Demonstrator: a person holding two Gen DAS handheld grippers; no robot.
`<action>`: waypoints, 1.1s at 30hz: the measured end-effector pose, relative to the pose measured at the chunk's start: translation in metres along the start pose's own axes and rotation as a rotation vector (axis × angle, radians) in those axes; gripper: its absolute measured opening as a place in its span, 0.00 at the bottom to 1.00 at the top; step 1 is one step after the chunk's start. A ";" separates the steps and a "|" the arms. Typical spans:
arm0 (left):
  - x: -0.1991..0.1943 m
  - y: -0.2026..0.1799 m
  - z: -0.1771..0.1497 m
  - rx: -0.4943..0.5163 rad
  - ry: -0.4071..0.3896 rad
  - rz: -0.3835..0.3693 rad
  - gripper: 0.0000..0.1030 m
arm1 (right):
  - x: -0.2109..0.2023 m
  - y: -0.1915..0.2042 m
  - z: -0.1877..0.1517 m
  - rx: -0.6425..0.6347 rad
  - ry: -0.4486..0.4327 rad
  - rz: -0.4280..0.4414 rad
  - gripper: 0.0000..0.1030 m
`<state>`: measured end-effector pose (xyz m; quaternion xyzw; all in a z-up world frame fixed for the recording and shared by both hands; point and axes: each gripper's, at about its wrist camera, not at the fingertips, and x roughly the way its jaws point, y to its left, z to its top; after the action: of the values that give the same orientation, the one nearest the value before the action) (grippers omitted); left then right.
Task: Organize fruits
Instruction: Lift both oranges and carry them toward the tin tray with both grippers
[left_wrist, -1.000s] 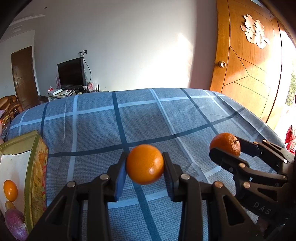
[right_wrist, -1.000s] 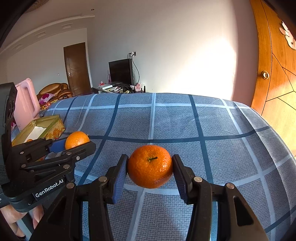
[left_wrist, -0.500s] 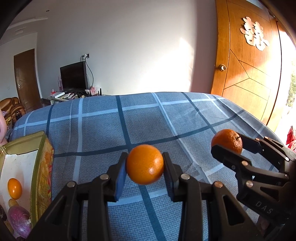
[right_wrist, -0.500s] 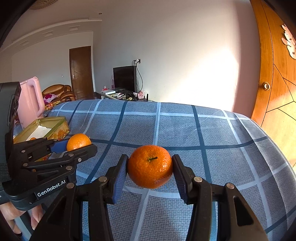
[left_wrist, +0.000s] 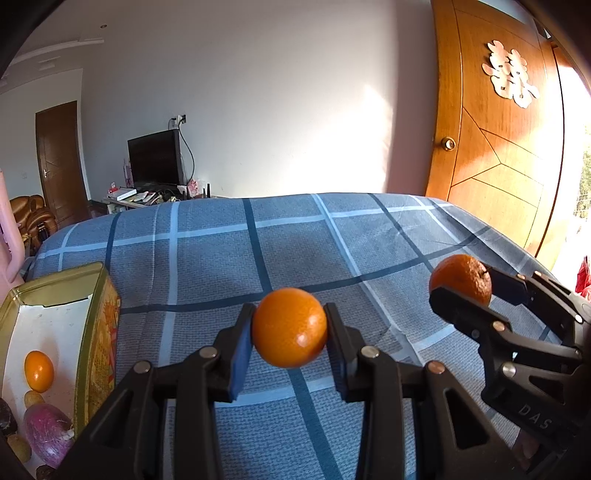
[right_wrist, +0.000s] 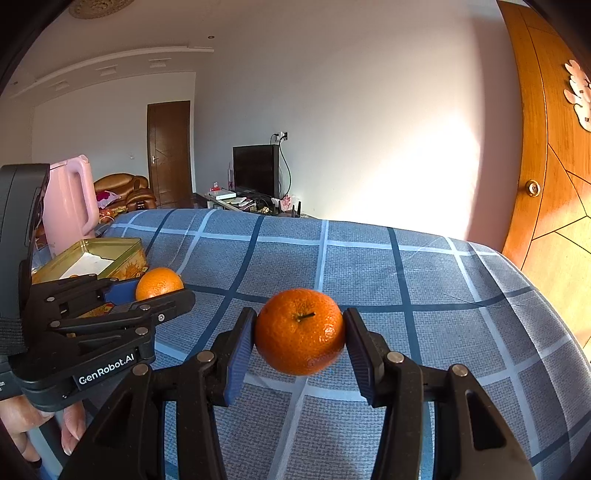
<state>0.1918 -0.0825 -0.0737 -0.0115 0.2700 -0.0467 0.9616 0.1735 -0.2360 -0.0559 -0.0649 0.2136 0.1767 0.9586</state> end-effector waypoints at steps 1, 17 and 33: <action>-0.001 0.000 0.000 0.001 -0.002 0.002 0.37 | -0.001 0.001 0.000 -0.004 -0.007 0.001 0.49; -0.017 -0.002 -0.005 0.027 -0.042 0.045 0.37 | -0.015 0.011 0.000 -0.036 -0.086 0.028 0.49; -0.037 0.016 -0.016 -0.006 -0.035 0.057 0.37 | -0.021 0.021 -0.001 -0.043 -0.118 0.088 0.49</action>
<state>0.1533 -0.0626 -0.0694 -0.0077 0.2538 -0.0182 0.9671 0.1476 -0.2232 -0.0482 -0.0655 0.1552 0.2268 0.9593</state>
